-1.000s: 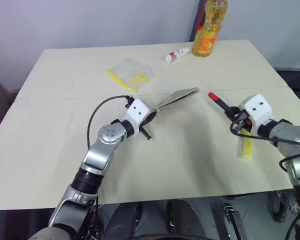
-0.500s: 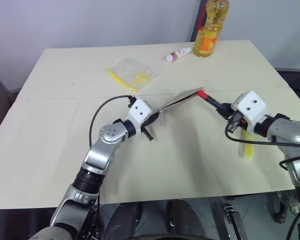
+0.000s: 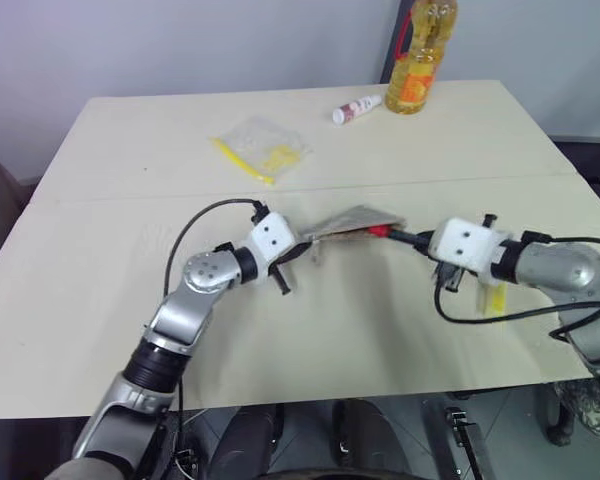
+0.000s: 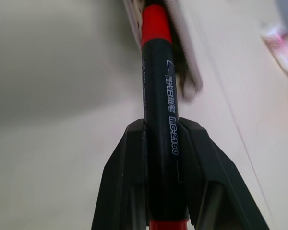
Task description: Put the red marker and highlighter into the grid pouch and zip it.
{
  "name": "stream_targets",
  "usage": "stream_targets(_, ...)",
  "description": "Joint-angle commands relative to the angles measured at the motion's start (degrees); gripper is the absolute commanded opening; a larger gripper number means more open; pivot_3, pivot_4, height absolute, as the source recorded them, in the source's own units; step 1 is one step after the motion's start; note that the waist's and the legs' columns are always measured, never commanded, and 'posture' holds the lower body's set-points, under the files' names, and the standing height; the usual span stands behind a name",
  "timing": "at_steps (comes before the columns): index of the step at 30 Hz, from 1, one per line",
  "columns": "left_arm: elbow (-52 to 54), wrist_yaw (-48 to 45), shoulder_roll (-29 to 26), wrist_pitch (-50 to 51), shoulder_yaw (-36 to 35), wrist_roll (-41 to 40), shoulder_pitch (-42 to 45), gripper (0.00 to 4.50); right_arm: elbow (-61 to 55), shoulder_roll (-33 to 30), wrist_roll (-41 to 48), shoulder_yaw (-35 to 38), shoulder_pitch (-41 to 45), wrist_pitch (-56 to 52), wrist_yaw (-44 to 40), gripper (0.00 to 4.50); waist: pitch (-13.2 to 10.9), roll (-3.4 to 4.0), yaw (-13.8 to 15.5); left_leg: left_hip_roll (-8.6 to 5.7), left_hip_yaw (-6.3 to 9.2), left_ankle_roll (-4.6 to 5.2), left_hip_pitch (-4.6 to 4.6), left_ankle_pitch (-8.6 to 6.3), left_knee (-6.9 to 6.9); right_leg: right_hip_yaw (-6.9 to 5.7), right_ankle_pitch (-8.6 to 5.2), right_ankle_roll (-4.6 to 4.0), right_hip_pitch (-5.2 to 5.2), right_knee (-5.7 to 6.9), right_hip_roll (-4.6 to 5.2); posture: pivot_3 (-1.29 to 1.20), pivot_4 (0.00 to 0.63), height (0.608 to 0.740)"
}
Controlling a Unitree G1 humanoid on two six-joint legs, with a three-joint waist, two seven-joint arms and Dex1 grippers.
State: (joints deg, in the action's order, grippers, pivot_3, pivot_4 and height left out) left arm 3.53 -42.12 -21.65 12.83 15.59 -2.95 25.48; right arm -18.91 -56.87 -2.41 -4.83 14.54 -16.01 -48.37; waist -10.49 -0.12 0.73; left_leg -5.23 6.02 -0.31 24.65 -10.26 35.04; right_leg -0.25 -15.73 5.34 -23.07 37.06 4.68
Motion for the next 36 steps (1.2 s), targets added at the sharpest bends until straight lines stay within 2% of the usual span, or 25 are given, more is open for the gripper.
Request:
stream_targets(1, 2.06, -4.78, -0.65, -2.14, 1.34, -1.79, 0.99, 0.00, -3.64, 1.66, -2.06, -3.77, 2.78, 3.34, -1.67, 0.37, 0.00, 0.00, 0.01, 0.00, 0.00, 0.00, 0.00, 0.00, 0.00, 0.01, 0.00, 0.00, 0.00, -0.01, 0.01, 0.00, 0.150, 0.740)
stream_targets(8, 2.95, -9.09, -1.59, -1.46, 1.77, -2.49, 0.92, 0.00, -4.14, 5.22, -3.02, -6.47, 5.15, 2.75, -3.09, 0.37, -0.01, -0.01, 0.07, 0.00, 0.02, 0.00, 0.02, 0.00, 0.01, 0.00, -0.01, -0.01, 0.00, -0.02, 0.02, 0.00, 0.150, 0.740)
stream_targets(10, 3.06, -9.12, -1.56, -1.12, 1.63, -2.32, 0.86, 0.00, -4.04, 5.74, -2.41, -5.15, 5.24, 1.38, -2.89, 1.45, -0.01, -0.01, 0.05, -0.01, 0.03, 0.00, 0.03, 0.00, 0.02, 0.00, 0.00, -0.01, 0.00, -0.02, 0.02, 0.00, 0.150, 0.740)
stream_targets(11, 3.04, -8.97, -1.56, -0.89, 1.52, -2.14, 0.81, 0.00, -4.11, 5.83, -1.61, -4.13, 5.19, 0.41, -3.00, 1.74, -0.01, -0.01, 0.04, -0.01, 0.03, 0.00, 0.03, 0.00, 0.02, 0.00, 0.00, -0.01, -0.01, -0.02, 0.02, 0.00, 0.150, 0.740)
stream_targets(15, 3.26, -7.62, -0.40, 1.65, -0.15, -3.45, 0.37, 0.00, -5.07, 6.04, 2.84, 1.94, 3.61, -3.53, -3.02, 3.81, -0.01, -0.01, 0.09, -0.01, 0.03, 0.00, 0.03, 0.00, 0.02, 0.00, 0.00, 0.00, -0.01, -0.01, 0.02, 0.00, 0.150, 0.740)
stream_targets(21, 2.36, -2.45, 3.08, 5.50, -1.92, -4.06, 0.62, 0.00, -7.31, 8.46, 14.31, 17.85, -3.19, -15.71, -1.00, 3.81, -0.02, -0.03, 0.19, -0.02, 0.05, 0.03, 0.06, -0.01, 0.04, -0.01, 0.06, 0.14, 0.00, -0.01, 0.02, 0.00, 0.150, 0.740)
stream_targets(28, -2.72, 0.80, 7.64, 3.65, 0.16, -2.23, 2.72, 0.00, -5.07, 14.41, 14.56, 31.42, -11.18, -33.78, 12.65, 3.81, 0.00, -0.03, 0.46, -0.02, 0.06, 0.03, 0.06, -0.01, 0.10, -0.02, 0.08, 0.15, 0.02, 0.03, 0.02, 0.00, 0.150, 0.740)
stream_targets(32, -6.52, 0.63, 9.50, 0.27, 1.40, -1.14, 4.37, 0.00, -9.46, 20.09, 15.36, 36.56, -13.36, -44.20, 19.90, 3.81, 0.06, 0.06, 1.02, -0.02, 0.02, 0.03, 0.06, -0.01, 0.09, 0.01, 0.07, 0.13, -0.02, 0.04, 0.02, 0.00, 0.150, 0.740)
stream_targets(36, -10.56, 0.65, 11.21, -3.03, 2.34, -0.22, 5.98, 0.00, -13.84, 25.91, 14.39, 36.65, -16.19, -49.98, 25.88, 3.81, 0.08, 0.10, 1.50, -0.01, 0.03, 0.03, 0.06, -0.01, 0.09, 0.01, 0.07, 0.13, -0.03, 0.07, 0.00, 0.00, 0.150, 0.740)
